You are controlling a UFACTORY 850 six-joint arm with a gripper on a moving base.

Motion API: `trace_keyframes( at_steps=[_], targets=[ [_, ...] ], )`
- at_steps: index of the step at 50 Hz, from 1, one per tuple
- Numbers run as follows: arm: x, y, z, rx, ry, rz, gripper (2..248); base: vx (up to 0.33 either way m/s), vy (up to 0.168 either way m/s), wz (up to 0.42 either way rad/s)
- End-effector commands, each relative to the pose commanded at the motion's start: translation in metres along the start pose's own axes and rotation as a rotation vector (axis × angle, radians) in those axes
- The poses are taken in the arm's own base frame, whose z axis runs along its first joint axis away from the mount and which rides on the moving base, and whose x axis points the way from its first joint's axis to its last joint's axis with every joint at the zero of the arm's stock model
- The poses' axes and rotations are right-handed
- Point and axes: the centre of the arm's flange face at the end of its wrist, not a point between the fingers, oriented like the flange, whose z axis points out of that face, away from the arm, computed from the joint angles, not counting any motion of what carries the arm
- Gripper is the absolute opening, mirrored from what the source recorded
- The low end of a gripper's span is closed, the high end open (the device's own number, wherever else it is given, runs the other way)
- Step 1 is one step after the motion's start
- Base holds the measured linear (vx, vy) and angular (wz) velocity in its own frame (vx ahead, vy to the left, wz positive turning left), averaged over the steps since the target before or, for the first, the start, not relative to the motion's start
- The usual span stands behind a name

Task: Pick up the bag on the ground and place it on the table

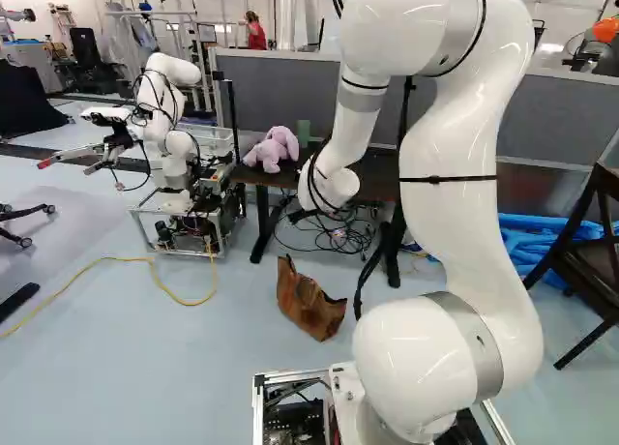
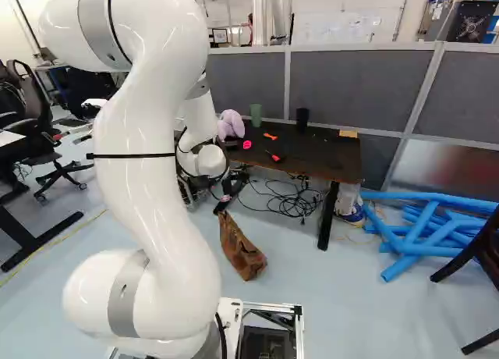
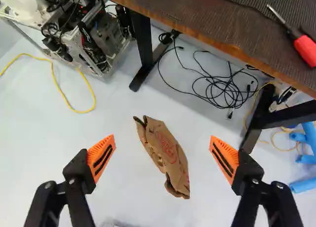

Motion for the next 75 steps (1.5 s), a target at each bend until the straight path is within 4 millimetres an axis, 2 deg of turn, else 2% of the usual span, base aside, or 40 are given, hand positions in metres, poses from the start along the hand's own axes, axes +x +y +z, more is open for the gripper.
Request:
trace_keyframes(
  at_steps=[32,75],
  targets=[
    [-0.024,0.0,0.041,0.008,-0.167,0.003,247,0.0,0.0,0.0],
    [-0.044,0.001,0.1,0.016,-0.239,0.006,247,0.0,0.0,0.0]
  ],
)
